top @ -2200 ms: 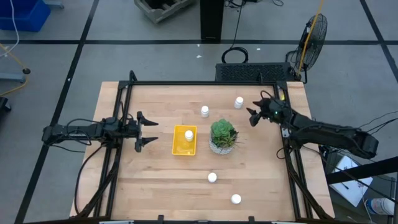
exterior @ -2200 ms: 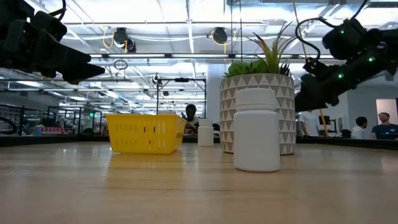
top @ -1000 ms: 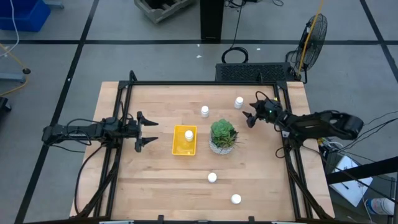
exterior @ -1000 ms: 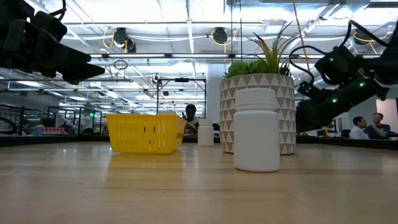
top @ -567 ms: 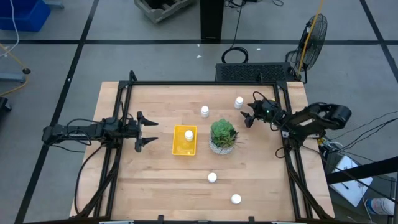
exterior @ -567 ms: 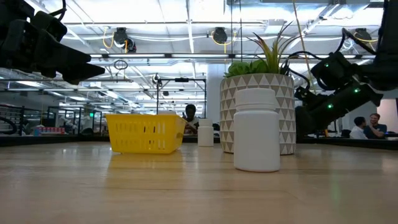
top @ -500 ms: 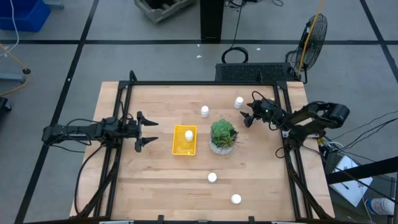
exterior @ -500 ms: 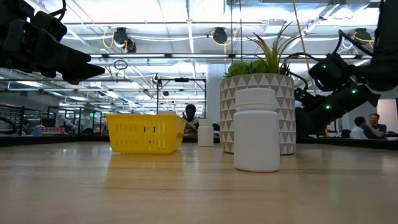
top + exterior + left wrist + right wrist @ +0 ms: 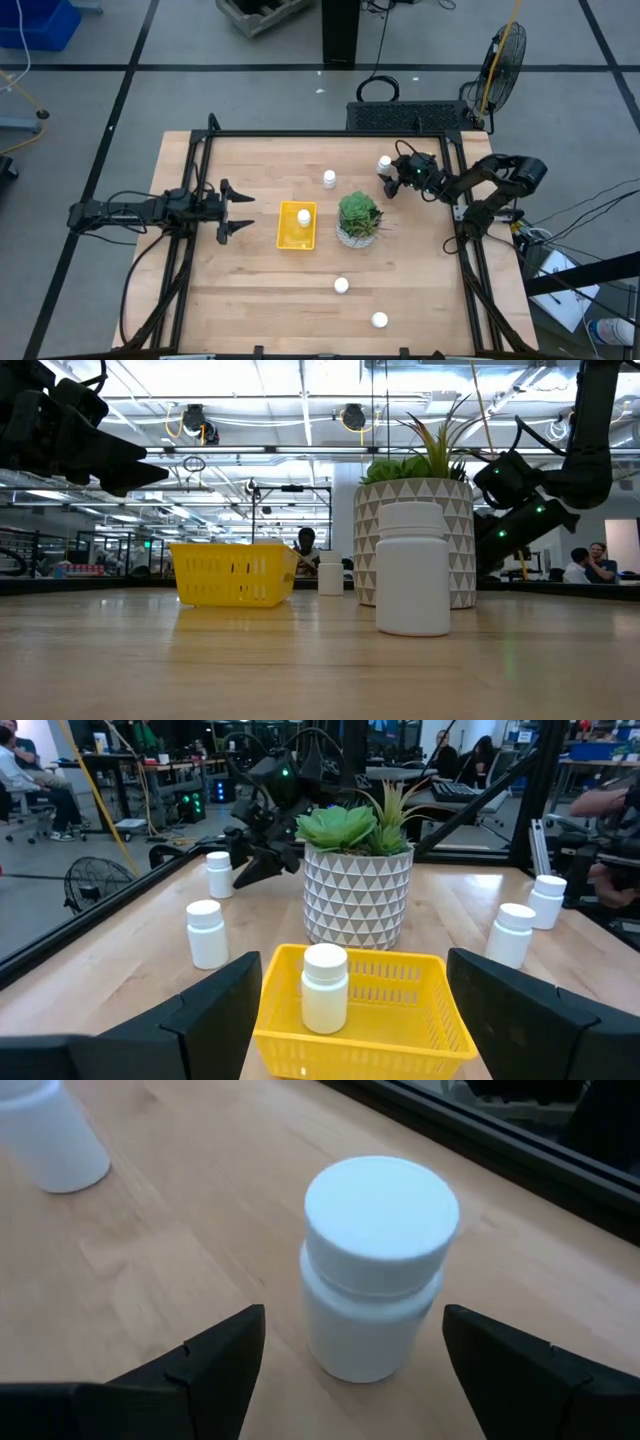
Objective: Pick and place pill bottles into a basket
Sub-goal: Put the white medicine bottle into the yellow basket
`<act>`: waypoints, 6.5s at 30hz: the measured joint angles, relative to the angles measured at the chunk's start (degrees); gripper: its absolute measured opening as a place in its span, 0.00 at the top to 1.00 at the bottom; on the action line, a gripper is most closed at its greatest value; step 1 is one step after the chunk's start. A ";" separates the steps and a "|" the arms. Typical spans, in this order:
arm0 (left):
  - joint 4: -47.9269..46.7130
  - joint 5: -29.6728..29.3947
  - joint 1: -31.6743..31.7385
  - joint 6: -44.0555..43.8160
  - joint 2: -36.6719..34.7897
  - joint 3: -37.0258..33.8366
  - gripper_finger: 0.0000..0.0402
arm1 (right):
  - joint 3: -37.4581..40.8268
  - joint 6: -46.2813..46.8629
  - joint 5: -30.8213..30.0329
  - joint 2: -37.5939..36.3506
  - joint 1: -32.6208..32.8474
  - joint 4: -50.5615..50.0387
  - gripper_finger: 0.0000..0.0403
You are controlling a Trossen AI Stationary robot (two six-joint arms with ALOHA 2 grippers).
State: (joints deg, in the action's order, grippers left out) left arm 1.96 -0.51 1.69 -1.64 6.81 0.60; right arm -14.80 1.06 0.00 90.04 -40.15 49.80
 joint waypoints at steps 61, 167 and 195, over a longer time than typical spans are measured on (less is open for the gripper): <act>-0.01 0.00 -0.02 -3.33 -0.01 0.02 0.19 | -2.50 0.33 3.10 4.83 -0.47 2.58 0.62; -7.67 11.04 -0.06 1.96 60.27 50.91 0.19 | -51.59 -1.49 7.83 -2.23 39.90 -47.89 0.62; -13.19 10.94 0.63 3.53 66.94 59.78 0.19 | -51.56 -1.31 9.11 -1.95 39.90 -47.82 0.62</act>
State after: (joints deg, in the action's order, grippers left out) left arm -11.24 10.42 2.33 1.89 73.75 60.38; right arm -66.37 -0.25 9.10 88.09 -0.25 1.98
